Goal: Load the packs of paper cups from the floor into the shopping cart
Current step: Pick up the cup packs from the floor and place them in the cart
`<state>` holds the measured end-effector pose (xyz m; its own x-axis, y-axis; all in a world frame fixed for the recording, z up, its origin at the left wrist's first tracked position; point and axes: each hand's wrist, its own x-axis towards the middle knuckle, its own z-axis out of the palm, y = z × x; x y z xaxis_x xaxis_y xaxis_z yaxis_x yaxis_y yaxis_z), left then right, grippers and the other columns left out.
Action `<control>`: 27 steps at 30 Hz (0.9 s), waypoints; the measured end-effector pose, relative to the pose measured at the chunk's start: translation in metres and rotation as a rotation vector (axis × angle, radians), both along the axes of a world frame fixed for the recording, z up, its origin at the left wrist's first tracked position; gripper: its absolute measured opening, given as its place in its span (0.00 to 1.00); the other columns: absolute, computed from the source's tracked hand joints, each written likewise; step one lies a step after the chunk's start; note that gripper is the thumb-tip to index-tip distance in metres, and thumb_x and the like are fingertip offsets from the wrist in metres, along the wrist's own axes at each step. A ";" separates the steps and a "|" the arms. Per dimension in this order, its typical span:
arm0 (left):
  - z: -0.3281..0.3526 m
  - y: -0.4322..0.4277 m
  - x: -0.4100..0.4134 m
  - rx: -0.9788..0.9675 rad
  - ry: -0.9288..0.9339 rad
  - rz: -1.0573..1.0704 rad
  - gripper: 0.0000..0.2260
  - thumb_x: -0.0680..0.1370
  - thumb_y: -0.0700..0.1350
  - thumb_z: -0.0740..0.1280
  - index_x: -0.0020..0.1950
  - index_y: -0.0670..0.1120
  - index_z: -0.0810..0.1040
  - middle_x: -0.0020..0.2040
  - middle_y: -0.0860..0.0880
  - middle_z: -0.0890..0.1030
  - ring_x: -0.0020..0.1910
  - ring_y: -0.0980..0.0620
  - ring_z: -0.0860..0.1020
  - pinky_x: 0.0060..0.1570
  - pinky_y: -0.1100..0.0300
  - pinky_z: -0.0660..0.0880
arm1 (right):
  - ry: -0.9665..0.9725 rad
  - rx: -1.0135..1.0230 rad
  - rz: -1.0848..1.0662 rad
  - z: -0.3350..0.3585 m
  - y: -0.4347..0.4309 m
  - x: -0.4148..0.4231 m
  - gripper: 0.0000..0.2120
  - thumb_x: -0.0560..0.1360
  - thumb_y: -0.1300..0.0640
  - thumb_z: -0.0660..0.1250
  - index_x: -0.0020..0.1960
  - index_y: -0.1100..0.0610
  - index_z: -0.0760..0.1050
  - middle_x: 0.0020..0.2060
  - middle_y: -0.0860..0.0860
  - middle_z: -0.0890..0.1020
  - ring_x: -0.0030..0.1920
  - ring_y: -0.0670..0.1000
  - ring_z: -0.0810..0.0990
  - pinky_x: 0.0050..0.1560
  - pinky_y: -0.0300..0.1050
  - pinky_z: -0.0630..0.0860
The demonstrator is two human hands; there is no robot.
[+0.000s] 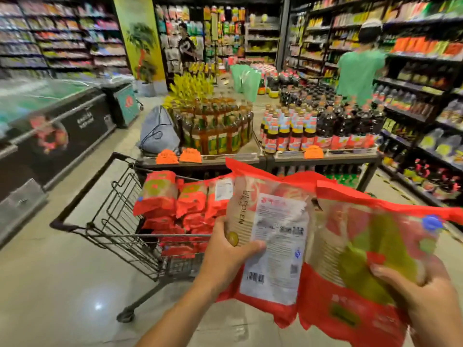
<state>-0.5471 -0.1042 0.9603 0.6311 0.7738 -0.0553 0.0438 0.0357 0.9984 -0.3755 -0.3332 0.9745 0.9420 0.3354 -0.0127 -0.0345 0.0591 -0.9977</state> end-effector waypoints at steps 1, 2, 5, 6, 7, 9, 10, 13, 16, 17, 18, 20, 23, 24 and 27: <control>-0.004 0.013 -0.005 -0.001 0.009 0.029 0.31 0.65 0.44 0.83 0.62 0.53 0.72 0.48 0.57 0.87 0.46 0.57 0.86 0.41 0.63 0.81 | 0.001 -0.072 0.022 0.003 0.009 0.009 0.35 0.48 0.55 0.81 0.55 0.51 0.78 0.46 0.56 0.85 0.34 0.47 0.86 0.31 0.40 0.83; -0.006 0.024 -0.009 -0.006 0.016 0.058 0.29 0.67 0.42 0.82 0.62 0.54 0.72 0.49 0.55 0.87 0.46 0.57 0.86 0.41 0.62 0.81 | -0.006 -0.129 0.044 -0.005 0.025 0.016 0.36 0.48 0.55 0.81 0.55 0.50 0.78 0.47 0.56 0.85 0.37 0.49 0.86 0.34 0.42 0.84; -0.013 0.058 -0.016 -0.028 0.044 0.130 0.29 0.65 0.46 0.82 0.61 0.54 0.72 0.52 0.52 0.86 0.46 0.55 0.86 0.46 0.54 0.84 | -0.008 -0.106 0.129 -0.011 0.077 0.029 0.32 0.51 0.54 0.81 0.54 0.46 0.78 0.44 0.54 0.87 0.39 0.52 0.87 0.40 0.52 0.85; -0.015 0.071 -0.015 -0.036 0.052 0.154 0.30 0.64 0.47 0.82 0.61 0.53 0.71 0.53 0.51 0.86 0.46 0.54 0.86 0.46 0.52 0.84 | -0.025 -0.116 0.148 -0.014 0.096 0.037 0.30 0.52 0.56 0.81 0.53 0.46 0.78 0.43 0.53 0.87 0.38 0.51 0.87 0.39 0.51 0.85; -0.018 0.085 -0.013 -0.037 0.064 0.176 0.31 0.64 0.47 0.82 0.62 0.53 0.71 0.53 0.51 0.86 0.46 0.54 0.86 0.46 0.52 0.84 | -0.030 -0.116 0.157 -0.012 0.118 0.039 0.28 0.55 0.58 0.81 0.53 0.47 0.78 0.42 0.53 0.87 0.36 0.49 0.87 0.35 0.46 0.85; -0.021 0.118 -0.007 -0.034 0.089 0.220 0.29 0.66 0.46 0.82 0.61 0.54 0.71 0.53 0.52 0.86 0.45 0.54 0.86 0.43 0.56 0.84 | -0.014 -0.084 0.219 -0.022 0.162 0.055 0.26 0.58 0.63 0.80 0.52 0.44 0.77 0.41 0.51 0.88 0.36 0.48 0.87 0.32 0.43 0.83; -0.020 0.135 -0.004 -0.029 0.100 0.242 0.29 0.65 0.47 0.83 0.60 0.55 0.72 0.53 0.52 0.86 0.45 0.54 0.87 0.43 0.56 0.84 | -0.009 -0.082 0.256 -0.027 0.184 0.063 0.27 0.60 0.64 0.80 0.52 0.42 0.78 0.43 0.50 0.88 0.38 0.50 0.87 0.35 0.47 0.85; -0.019 0.193 0.008 -0.033 0.166 0.320 0.32 0.58 0.54 0.83 0.58 0.56 0.73 0.53 0.50 0.87 0.48 0.49 0.87 0.50 0.44 0.83 | 0.040 -0.050 0.317 -0.038 0.254 0.090 0.28 0.63 0.64 0.80 0.57 0.44 0.78 0.49 0.54 0.87 0.46 0.59 0.87 0.48 0.60 0.83; -0.019 0.253 0.020 -0.067 0.224 0.355 0.37 0.58 0.56 0.83 0.62 0.55 0.71 0.54 0.48 0.86 0.46 0.46 0.88 0.48 0.42 0.84 | 0.068 -0.060 0.360 -0.048 0.323 0.116 0.28 0.65 0.66 0.79 0.61 0.51 0.75 0.48 0.55 0.86 0.45 0.58 0.87 0.43 0.53 0.83; -0.020 0.271 0.025 -0.076 0.228 0.362 0.38 0.59 0.55 0.84 0.64 0.53 0.70 0.55 0.47 0.86 0.45 0.46 0.88 0.46 0.44 0.84 | 0.075 -0.057 0.370 -0.051 0.346 0.125 0.27 0.66 0.68 0.78 0.60 0.52 0.74 0.47 0.55 0.86 0.44 0.56 0.87 0.40 0.50 0.82; -0.023 0.290 0.028 -0.082 0.229 0.381 0.37 0.62 0.53 0.84 0.65 0.52 0.70 0.55 0.47 0.86 0.43 0.46 0.88 0.43 0.47 0.84 | 0.088 -0.059 0.386 -0.055 0.369 0.135 0.25 0.67 0.69 0.77 0.58 0.52 0.74 0.46 0.55 0.86 0.42 0.54 0.86 0.38 0.48 0.81; -0.034 0.325 0.034 -0.096 0.214 0.426 0.31 0.67 0.47 0.82 0.66 0.49 0.71 0.55 0.46 0.85 0.42 0.48 0.88 0.37 0.54 0.84 | 0.094 -0.106 0.430 -0.063 0.411 0.153 0.22 0.68 0.68 0.77 0.54 0.51 0.75 0.45 0.55 0.86 0.40 0.51 0.87 0.39 0.48 0.81; -0.053 0.374 0.043 -0.170 0.183 0.455 0.28 0.70 0.43 0.80 0.66 0.48 0.73 0.55 0.44 0.86 0.45 0.46 0.88 0.36 0.55 0.83 | 0.073 -0.217 0.430 -0.077 0.467 0.176 0.21 0.65 0.62 0.81 0.54 0.54 0.78 0.47 0.59 0.86 0.45 0.57 0.86 0.47 0.55 0.84; -0.061 0.391 0.047 -0.204 0.182 0.449 0.26 0.71 0.42 0.79 0.66 0.48 0.73 0.53 0.44 0.87 0.45 0.45 0.88 0.36 0.54 0.84 | 0.067 -0.244 0.428 -0.081 0.486 0.182 0.20 0.64 0.62 0.81 0.53 0.55 0.79 0.47 0.59 0.86 0.44 0.54 0.86 0.45 0.52 0.84; -0.089 0.446 0.067 -0.318 0.208 0.403 0.20 0.73 0.40 0.77 0.62 0.46 0.77 0.49 0.43 0.88 0.44 0.43 0.88 0.37 0.52 0.84 | 0.044 -0.306 0.447 -0.090 0.542 0.192 0.15 0.68 0.69 0.77 0.46 0.53 0.77 0.38 0.53 0.82 0.33 0.45 0.82 0.30 0.36 0.77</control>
<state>-0.4801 0.3419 0.8712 0.2392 0.8765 -0.4177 0.1588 0.3891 0.9074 -0.1835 0.2087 0.8846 0.7046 0.6780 -0.2094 -0.0321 -0.2644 -0.9639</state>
